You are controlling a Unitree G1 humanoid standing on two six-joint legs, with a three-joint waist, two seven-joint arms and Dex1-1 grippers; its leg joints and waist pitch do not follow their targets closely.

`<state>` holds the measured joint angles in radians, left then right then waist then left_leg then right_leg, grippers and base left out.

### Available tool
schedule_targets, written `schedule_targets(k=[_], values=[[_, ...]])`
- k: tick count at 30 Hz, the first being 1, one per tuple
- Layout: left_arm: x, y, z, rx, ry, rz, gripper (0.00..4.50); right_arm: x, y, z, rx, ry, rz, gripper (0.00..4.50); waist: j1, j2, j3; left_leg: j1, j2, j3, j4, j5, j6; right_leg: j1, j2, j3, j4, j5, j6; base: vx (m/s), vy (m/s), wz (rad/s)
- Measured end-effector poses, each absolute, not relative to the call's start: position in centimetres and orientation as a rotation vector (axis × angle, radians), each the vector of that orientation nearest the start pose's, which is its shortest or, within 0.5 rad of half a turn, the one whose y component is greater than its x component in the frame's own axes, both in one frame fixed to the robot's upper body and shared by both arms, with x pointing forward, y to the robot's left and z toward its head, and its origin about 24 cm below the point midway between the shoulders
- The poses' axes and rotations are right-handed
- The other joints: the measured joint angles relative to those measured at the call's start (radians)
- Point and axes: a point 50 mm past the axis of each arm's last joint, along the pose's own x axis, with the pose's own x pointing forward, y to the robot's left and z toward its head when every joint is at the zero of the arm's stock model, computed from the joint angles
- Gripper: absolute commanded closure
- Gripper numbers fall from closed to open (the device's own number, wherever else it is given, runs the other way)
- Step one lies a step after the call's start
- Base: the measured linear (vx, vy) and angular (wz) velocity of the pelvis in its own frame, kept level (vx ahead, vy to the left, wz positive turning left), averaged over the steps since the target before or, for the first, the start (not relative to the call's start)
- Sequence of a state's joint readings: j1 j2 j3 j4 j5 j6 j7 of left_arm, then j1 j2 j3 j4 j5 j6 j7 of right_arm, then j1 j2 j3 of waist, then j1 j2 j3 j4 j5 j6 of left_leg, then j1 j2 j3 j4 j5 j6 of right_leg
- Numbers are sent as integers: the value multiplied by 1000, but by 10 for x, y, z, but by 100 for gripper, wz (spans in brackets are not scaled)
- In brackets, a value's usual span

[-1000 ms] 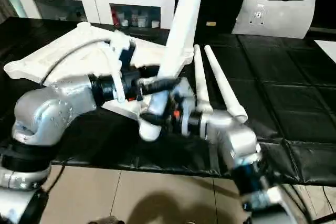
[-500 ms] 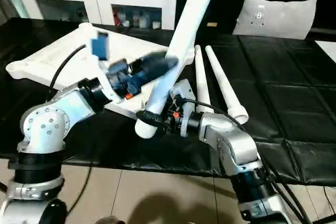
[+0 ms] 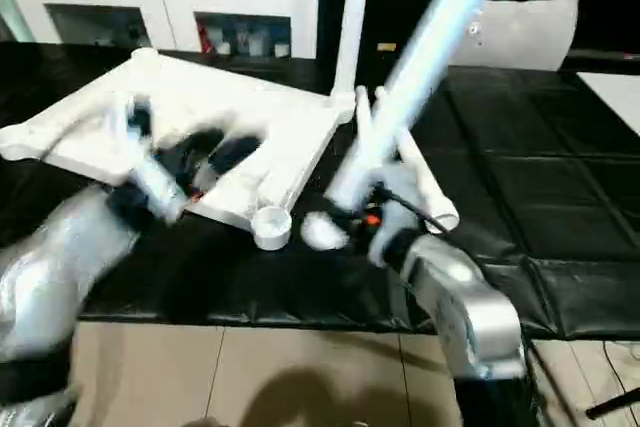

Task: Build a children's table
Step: Pick table leg, then move to table

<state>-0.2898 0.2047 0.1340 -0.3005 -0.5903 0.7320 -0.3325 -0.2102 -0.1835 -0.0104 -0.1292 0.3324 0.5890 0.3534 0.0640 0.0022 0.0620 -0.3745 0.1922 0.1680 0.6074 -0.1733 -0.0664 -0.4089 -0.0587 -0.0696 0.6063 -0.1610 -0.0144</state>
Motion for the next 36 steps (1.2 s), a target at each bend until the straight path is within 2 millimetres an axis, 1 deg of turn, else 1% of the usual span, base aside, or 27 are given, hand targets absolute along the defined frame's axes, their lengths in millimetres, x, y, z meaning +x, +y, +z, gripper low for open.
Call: schedule_targets(k=[1, 2, 5, 8, 10, 11, 13, 14, 18, 20, 21, 22, 23, 24, 25, 26, 27, 28, 29, 31, 32, 34, 36], values=[[279, 151, 127, -297, 107, -504, 53, 278, -144, 76, 160, 239, 444, 261, -1, 0, 0, -1, 0, 0, 0, 0, 0, 0, 0, 0, -2, 0, 1, 0, 0, 0], [278, 155, 122, -273, 114, -450, 53, 277, -144, 77, 166, 234, 428, 261, -3, 0, 0, -1, 0, 0, -1, 0, 0, 1, 0, 0, -3, 1, 1, 0, 0, 0], [279, 161, 118, -204, 95, -327, 53, 275, -145, 86, 144, 169, 378, 261, -7, 1, -1, 0, 0, 0, -5, 0, 0, 3, 0, 0, -12, 2, 3, 0, 0, 0], [277, 172, 113, -106, 92, -242, 53, 276, -150, 98, 87, 71, 306, 261, -10, 2, -2, 0, -1, 0, -5, -1, 1, 4, 0, 0, -13, 2, 4, 0, 0, 0], [275, 173, 110, -71, 89, -219, 53, 274, -154, 103, 83, 33, 273, 261, -12, 3, -3, 0, -1, 0, -5, -1, 2, 4, 0, 0, -13, 2, 4, 0, 0, 0], [272, 172, 106, -71, 101, -215, 53, 273, -154, 104, 94, 18, 256, 261, -13, 3, -3, 1, -1, 0, -5, -2, 3, 5, 0, 0, -13, 2, 4, 0, 0, 0], [270, 169, 102, -68, 117, -225, 53, 273, -155, 105, 105, 9, 238, 261, -13, 3, -3, 0, -1, 0, -6, -2, 3, 4, 0, 0, -13, 2, 4, 0, 0, 0], [269, 166, 101, -62, 118, -238, 53, 272, -156, 104, 142, 16, 223, 261, -14, 2, -3, 1, -1, 0, -6, -2, 3, 4, 0, 0, -12, 2, 4, 0, 0, 0], [267, 157, 100, -68, 105, -266, 53, 265, -157, 91, 167, 103, 249, 261, -13, 2, -4, 0, -2, 1, -6, -3, 3, 4, 0, 1, -12, 2, 4, 0, 0, 0], [268, 156, 101, -72, 99, -266, 53, 262, -156, 87, 178, 116, 249, 261, -10, 3, -4, -3, -4, 3, -6, -3, 6, 5, -3, 6, -11, 2, 4, 0, 0, 0], [268, 155, 101, -74, 97, -268, 53, 261, -155, 86, 183, 119, 251, 261, -7, 4, -4, -4, -6, 2, -3, -5, 9, 5, -6, 7, -11, 2, 5, 0, 0, 0], [268, 153, 100, -75, 98, -274, 53, 261, -154, 86, 184, 121, 249, 261, -3, 5, -5, -7, -9, 1, 5, -10, 18, 5, -10, 8, -9, 1, 8, 0, 0, 0], [268, 151, 100, -73, 100, -283, 53, 260, -155, 86, 186, 121, 246, 261, 7, 8, -6, -13, -17, -5, 23, -20, 41, 4, -18, 10, -5, -1, 15, -13, 90, 1], [267, 150, 100, -73, 101, -284, 53, 260, -154, 86, 188, 123, 247, 261, 16, 14, -7, -17, -21, -11, 35, -24, 45, 5, -20, 14, -4, -1, 21, -13, 90, 1], [267, 151, 100, -71, 99, -280, 53, 260, -154, 86, 193, 127, 250, 261, 21, 18, -8, -18, -26, -13, 38, -28, 43, 8, -23, 14, -5, 0, 23, -16, 130, -1], [267, 154, 101, -69, 96, -268, 53, 260, -151, 85, 209, 140, 257, 261, 16, 18, -9, -12, -35, -7, 34, -29, 46, 11, -28, 15, -14, 0, 23, -13, 140, 1], [266, 157, 102, -69, 94, -257, 53, 260, -147, 84, 218, 148, 273, 261, 12, 19, -9, -12, -38, -3, 31, -29, 53, 10, -28, 20, -18, -4, 16, -34, 219, 2], [266, 160, 102, -67, 95, -247, 53, 260, -141, 83, 233, 159, 295, 261, 4, 19, -8, -12, -43, 1, 31, -29, 59, 11, -28, 26, -22, -6, 8, -29, 145, 4], [266, 162, 102, -65, 95, -241, 53, 259, -139, 83, 239, 167, 304, 261, -3, 19, -8, -12, -47, 2, 31, -28, 61, 11, -29, 29, -25, -5, 7, -44, 136, 7], [265, 162, 103, -64, 91, -241, 53, 259, -139, 81, 244, 181, 304, 261, -11, 18, -8, -10, -51, 7, 31, -29, 61, 14, -34, 32, -31, -6, 8, -33, 76, 8], [264, 162, 103, -65, 90, -240, 53, 259, -139, 81, 261, 182, 308, 261, -18, 16, -7, -9, -55, 7, 31, -29, 61, 15, -36, 35, -32, -8, 12, -41, 59, 1], [264, 161, 104, -67, 87, -244, 53, 258, -139, 80, 265, 183, 307, 261, -30, 15, -6, -8, -55, 4, 31, -29, 61, 17, -37, 36, -36, -17, 26, -21, 30, 0], [264, 160, 104, -68, 84, -247, 53, 258, -140, 80, 264, 184, 304, 261, -42, 12, -4, -7, -54, 1, 29, -29, 61, 19, -37, 33, -38, -18, 27, -29, -3, -4]])
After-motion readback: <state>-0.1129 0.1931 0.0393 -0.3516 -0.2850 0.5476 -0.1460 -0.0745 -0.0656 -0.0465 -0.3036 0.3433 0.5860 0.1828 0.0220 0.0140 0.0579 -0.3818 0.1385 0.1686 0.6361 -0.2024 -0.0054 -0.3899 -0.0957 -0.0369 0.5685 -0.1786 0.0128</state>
